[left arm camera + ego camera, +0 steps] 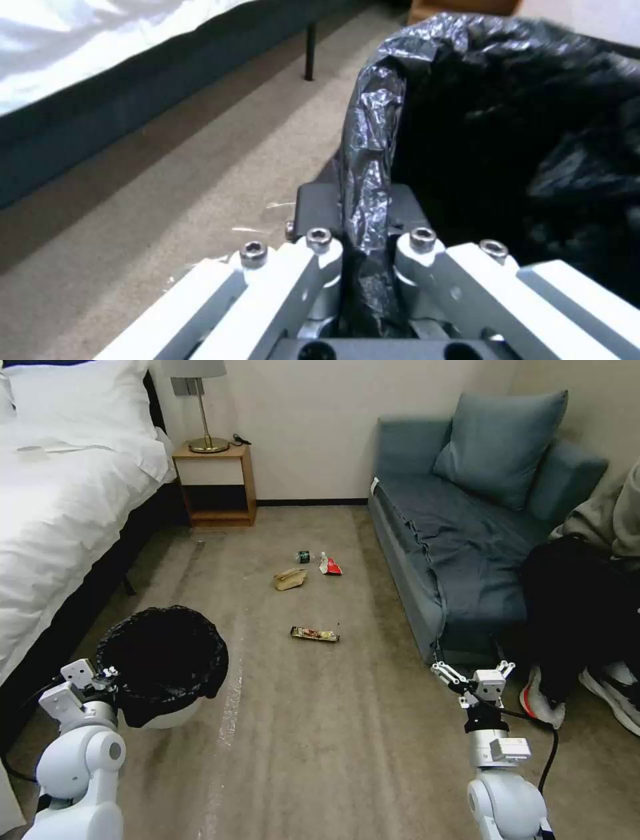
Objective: Pick up the trash bin, then pick up the garbage on the floor and place it into the trash bin.
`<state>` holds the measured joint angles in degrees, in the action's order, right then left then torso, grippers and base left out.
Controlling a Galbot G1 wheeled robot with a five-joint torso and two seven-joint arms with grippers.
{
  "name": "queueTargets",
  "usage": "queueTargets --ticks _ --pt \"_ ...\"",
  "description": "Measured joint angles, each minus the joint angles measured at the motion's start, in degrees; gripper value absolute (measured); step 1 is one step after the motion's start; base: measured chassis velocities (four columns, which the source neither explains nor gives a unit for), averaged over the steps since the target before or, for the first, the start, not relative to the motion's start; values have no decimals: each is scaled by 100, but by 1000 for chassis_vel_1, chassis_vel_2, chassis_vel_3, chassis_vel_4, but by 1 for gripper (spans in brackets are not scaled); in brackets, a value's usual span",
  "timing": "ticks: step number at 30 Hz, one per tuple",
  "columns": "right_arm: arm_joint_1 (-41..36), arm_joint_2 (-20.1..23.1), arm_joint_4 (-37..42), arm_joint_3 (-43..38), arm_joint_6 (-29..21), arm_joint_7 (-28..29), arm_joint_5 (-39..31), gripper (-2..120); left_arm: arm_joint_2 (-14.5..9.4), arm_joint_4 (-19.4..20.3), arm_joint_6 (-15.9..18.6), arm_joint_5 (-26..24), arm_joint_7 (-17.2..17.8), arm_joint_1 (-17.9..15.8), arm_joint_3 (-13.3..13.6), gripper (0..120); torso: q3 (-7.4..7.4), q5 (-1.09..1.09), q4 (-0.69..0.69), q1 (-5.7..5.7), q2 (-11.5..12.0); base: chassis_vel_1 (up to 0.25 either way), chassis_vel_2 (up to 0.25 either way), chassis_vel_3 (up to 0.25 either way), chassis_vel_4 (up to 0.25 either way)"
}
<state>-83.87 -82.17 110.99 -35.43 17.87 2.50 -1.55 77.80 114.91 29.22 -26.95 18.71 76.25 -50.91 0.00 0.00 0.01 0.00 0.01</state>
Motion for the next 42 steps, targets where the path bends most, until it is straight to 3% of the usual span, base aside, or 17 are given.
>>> queueTargets --ticks 4,8,10,13,16,19,21,27,31,42 --pt "-8 -4 -85 8 160 -30 -15 100 -70 412 -115 209 -352 438 -111 4 0 1 0 0 -1 0 0 0 0" --pt "-45 -25 -92 5 222 -77 -24 100 -91 559 -201 416 -618 519 -155 4 0 0 0 0 -1 0 0 0 0" --pt "-104 -69 -75 -65 262 -125 -24 100 -113 656 -286 760 -957 555 -161 4 0 1 -2 0 -1 0 0 0 0" --pt "-123 -84 -60 -88 301 -142 -36 100 -120 728 -330 972 -1199 643 -171 4 0 1 -2 0 -1 0 0 0 0" --pt "-127 -88 -37 -99 320 -136 -55 100 -103 725 -429 1117 -1260 705 -194 4 0 0 0 0 -1 0 0 0 0" --pt "-127 -88 -31 -109 323 -135 -55 100 -95 702 -480 1146 -1257 715 -204 4 1 0 -1 0 -1 0 0 0 0" --pt "-137 -78 -12 -142 326 -172 -57 100 -45 597 -501 1075 -1020 766 -240 4 0 0 -1 0 -1 0 0 0 0" --pt "-149 -89 -8 -150 331 -236 -60 100 30 492 -496 843 -792 859 -267 4 0 0 -1 0 -1 0 0 0 0" --pt "-146 -102 -8 -168 332 -310 -59 100 93 376 -705 754 -779 952 -302 4 0 0 -1 0 -1 0 0 0 0" --pt "-150 -111 -9 -224 328 -456 -56 100 184 360 -847 710 -793 978 -239 4 0 0 -1 0 -1 0 0 0 0"
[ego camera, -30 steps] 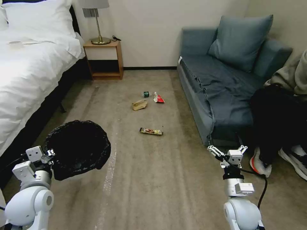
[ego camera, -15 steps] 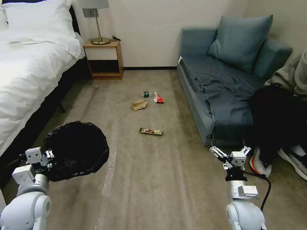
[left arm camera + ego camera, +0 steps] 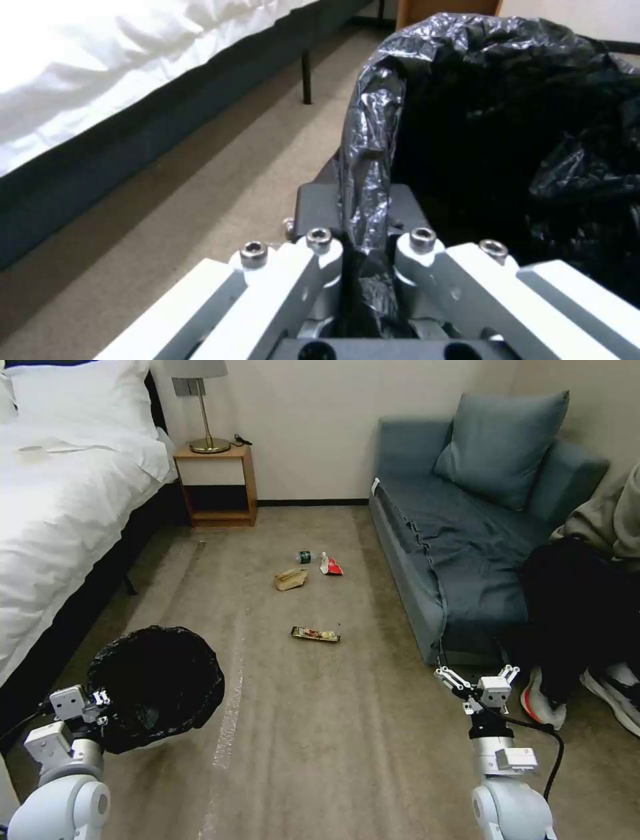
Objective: Pick up the trash bin, then pick up the garbage on the floor and place it into the trash bin.
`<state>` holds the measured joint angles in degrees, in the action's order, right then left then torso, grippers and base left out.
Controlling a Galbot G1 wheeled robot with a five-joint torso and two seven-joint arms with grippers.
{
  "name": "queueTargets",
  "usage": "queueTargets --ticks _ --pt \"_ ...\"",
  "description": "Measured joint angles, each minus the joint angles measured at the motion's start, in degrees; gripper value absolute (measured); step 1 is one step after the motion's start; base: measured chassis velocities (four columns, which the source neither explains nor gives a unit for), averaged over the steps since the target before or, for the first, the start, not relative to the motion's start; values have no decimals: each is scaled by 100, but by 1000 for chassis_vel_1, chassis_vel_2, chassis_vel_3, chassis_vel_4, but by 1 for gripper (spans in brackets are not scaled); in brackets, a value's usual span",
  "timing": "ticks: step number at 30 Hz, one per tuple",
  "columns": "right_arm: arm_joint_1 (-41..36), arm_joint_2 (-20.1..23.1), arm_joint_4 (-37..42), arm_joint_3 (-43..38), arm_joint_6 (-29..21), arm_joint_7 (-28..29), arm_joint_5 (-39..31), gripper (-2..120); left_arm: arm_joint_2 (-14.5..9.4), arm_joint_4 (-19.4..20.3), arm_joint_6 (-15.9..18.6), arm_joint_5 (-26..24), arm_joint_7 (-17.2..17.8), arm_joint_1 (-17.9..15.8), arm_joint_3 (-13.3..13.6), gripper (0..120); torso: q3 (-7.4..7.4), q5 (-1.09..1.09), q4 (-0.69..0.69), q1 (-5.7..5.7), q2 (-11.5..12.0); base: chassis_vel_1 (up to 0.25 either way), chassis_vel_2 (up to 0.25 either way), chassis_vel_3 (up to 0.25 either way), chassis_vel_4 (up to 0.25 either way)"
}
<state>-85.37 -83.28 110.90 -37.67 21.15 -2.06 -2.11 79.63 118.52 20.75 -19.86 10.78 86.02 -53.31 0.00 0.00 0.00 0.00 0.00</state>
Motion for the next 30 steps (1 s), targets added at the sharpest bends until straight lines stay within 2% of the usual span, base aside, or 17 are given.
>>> queueTargets --ticks 15,30 --pt "-60 -16 22 -68 19 -226 -8 100 -16 -34 -23 6 -7 -86 21 4 0 0 0 0 0 0 0 0 0" --pt "-80 -55 -20 -40 29 -254 24 100 94 -66 -25 9 7 -148 9 4 0 0 0 0 0 0 0 0 0"
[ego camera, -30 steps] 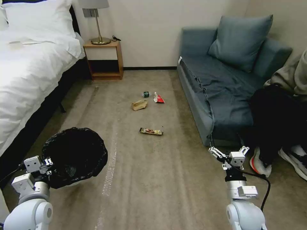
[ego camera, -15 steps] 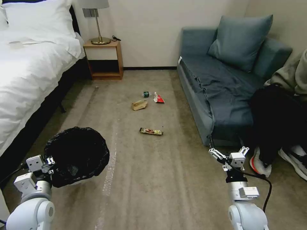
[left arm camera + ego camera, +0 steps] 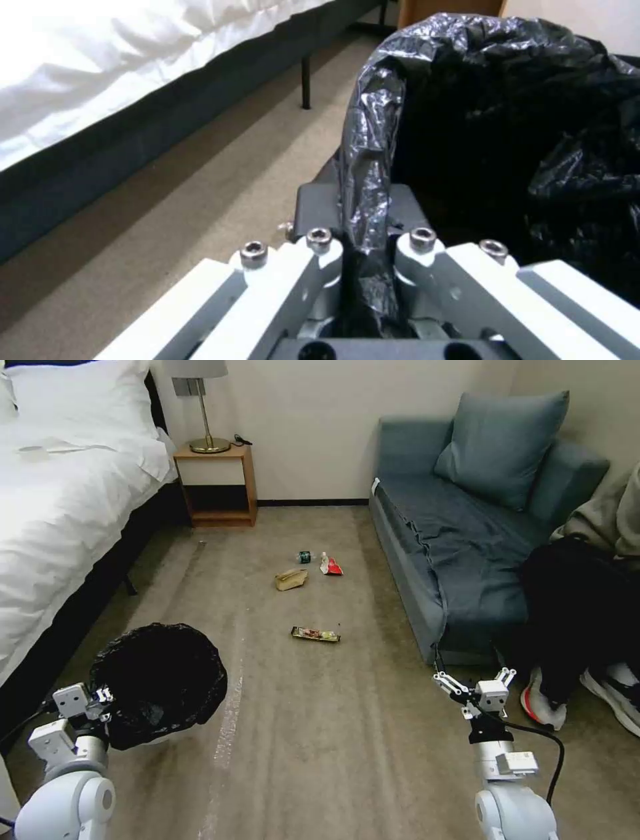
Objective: Pick up the trash bin, then pick up the garbage on the floor and place it into the trash bin.
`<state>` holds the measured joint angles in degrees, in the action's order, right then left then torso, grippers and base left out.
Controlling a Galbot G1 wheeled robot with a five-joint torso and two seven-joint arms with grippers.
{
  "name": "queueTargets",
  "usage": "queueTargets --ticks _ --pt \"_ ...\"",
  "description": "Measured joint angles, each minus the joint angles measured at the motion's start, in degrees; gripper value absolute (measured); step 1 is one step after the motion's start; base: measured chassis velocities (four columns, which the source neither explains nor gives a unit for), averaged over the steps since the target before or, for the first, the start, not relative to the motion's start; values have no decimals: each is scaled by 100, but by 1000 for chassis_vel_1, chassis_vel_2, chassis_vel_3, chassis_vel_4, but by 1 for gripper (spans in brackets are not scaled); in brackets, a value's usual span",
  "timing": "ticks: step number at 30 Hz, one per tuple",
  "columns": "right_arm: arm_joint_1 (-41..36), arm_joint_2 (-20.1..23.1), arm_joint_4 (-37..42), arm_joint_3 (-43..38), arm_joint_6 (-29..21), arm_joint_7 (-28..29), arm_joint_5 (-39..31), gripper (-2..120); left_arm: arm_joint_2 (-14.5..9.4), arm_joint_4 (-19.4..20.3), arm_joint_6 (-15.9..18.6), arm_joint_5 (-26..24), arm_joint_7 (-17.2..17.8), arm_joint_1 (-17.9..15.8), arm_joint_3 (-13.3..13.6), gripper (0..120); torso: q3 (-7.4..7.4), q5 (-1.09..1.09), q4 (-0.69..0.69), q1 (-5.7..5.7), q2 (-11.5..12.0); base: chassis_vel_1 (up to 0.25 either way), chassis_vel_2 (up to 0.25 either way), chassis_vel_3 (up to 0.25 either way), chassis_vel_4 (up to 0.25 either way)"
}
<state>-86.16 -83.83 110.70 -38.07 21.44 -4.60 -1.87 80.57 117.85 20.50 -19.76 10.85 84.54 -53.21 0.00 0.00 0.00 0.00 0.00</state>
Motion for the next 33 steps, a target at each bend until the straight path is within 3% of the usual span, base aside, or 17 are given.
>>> queueTargets --ticks 33 --pt "-62 -25 -58 -66 22 37 12 100 67 -11 -112 120 -2 27 36 4 0 0 0 0 0 -49 48 53 -52"
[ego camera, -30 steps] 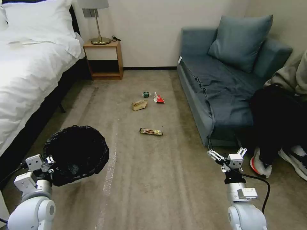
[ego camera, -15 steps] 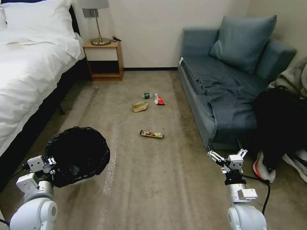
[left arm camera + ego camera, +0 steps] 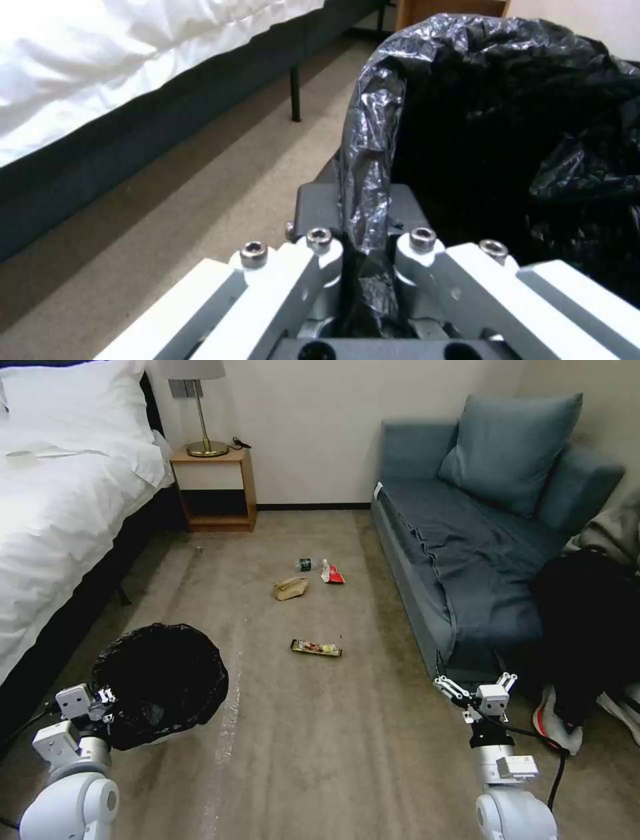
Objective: Pick up the trash bin, then pick up the garbage on the floor and place it into the trash bin.
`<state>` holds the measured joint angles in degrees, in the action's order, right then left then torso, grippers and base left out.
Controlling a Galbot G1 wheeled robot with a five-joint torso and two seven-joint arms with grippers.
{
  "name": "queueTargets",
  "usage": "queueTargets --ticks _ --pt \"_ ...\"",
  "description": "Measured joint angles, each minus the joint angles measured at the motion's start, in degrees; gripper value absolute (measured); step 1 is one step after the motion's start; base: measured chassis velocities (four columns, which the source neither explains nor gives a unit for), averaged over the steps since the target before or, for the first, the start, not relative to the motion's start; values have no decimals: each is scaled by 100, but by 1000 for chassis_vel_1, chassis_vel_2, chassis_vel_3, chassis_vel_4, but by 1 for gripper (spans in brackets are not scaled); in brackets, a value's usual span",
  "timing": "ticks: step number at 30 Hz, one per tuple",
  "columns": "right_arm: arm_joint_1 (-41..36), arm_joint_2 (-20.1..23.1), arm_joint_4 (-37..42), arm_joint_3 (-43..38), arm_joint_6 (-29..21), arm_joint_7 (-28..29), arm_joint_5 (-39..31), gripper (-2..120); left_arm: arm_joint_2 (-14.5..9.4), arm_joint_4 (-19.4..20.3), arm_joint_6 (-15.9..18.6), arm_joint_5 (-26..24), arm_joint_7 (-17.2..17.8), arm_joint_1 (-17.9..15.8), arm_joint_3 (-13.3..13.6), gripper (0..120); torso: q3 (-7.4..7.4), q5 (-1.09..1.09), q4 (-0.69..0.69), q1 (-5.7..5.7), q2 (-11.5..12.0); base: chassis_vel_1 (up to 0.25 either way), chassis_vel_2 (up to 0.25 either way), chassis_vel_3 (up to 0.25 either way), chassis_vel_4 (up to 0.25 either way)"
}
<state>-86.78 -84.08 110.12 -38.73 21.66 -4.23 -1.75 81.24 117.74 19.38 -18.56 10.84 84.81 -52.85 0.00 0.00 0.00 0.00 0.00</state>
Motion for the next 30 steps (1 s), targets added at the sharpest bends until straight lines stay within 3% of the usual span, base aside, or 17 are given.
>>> queueTargets --ticks 30 --pt "-34 3 -24 -24 31 -9 -4 100 -13 7 -6 -16 -22 -34 -45 4 0 0 0 0 0 -84 81 79 -81"
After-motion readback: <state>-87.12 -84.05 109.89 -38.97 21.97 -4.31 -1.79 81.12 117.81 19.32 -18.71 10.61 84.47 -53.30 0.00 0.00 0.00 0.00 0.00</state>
